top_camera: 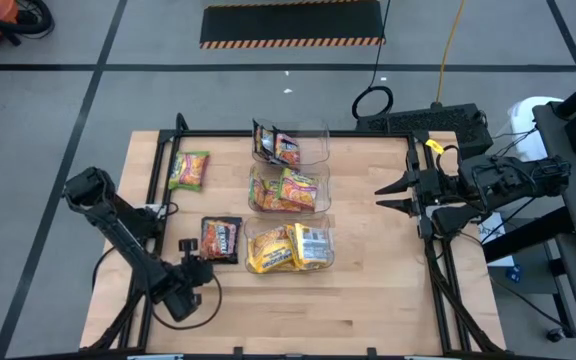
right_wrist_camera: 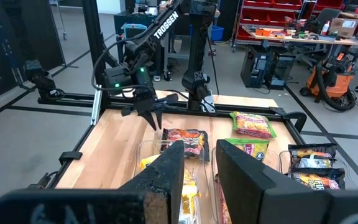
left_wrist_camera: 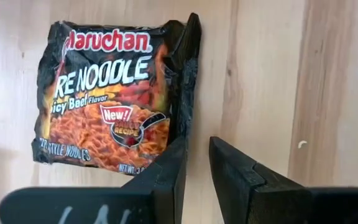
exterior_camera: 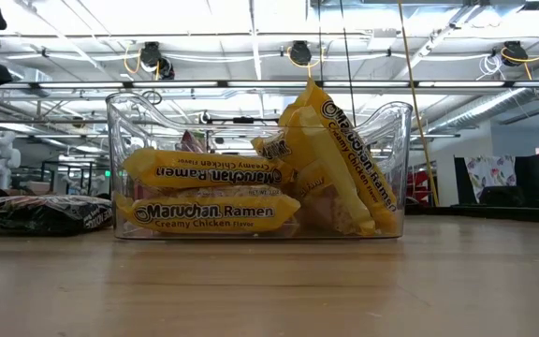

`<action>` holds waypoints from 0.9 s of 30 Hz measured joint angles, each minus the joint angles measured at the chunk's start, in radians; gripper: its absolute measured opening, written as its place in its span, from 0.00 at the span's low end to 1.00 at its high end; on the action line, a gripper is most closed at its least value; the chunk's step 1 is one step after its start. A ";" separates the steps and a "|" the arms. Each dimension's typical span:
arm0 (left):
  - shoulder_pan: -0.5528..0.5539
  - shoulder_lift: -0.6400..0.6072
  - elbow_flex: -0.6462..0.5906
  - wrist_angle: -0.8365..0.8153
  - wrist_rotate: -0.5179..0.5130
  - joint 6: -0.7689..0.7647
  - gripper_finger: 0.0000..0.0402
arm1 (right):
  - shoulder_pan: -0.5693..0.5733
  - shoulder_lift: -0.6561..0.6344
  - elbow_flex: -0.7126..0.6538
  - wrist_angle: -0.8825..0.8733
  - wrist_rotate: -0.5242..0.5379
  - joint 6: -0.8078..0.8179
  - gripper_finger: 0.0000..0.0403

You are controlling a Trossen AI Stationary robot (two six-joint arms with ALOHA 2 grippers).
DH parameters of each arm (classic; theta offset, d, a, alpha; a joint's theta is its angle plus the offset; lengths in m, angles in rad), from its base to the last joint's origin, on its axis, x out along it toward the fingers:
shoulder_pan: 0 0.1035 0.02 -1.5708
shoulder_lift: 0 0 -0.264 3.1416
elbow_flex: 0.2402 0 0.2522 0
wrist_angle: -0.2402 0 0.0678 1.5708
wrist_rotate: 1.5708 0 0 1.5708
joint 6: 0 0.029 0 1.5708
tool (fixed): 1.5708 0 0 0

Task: Sort Maruchan noodles
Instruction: Put the black noodle pack into the top transparent bin

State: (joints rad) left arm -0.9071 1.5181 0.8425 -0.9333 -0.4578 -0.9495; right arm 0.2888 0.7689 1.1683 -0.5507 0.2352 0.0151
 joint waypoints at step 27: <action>-0.011 0.158 -0.002 -0.006 0.004 0.020 0.20 | 0.000 0.000 0.000 0.001 0.000 0.026 0.23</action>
State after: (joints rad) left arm -0.9176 1.6760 0.8406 -0.9390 -0.4541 -0.9298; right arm 0.2886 0.7689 1.1683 -0.5499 0.2352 0.0410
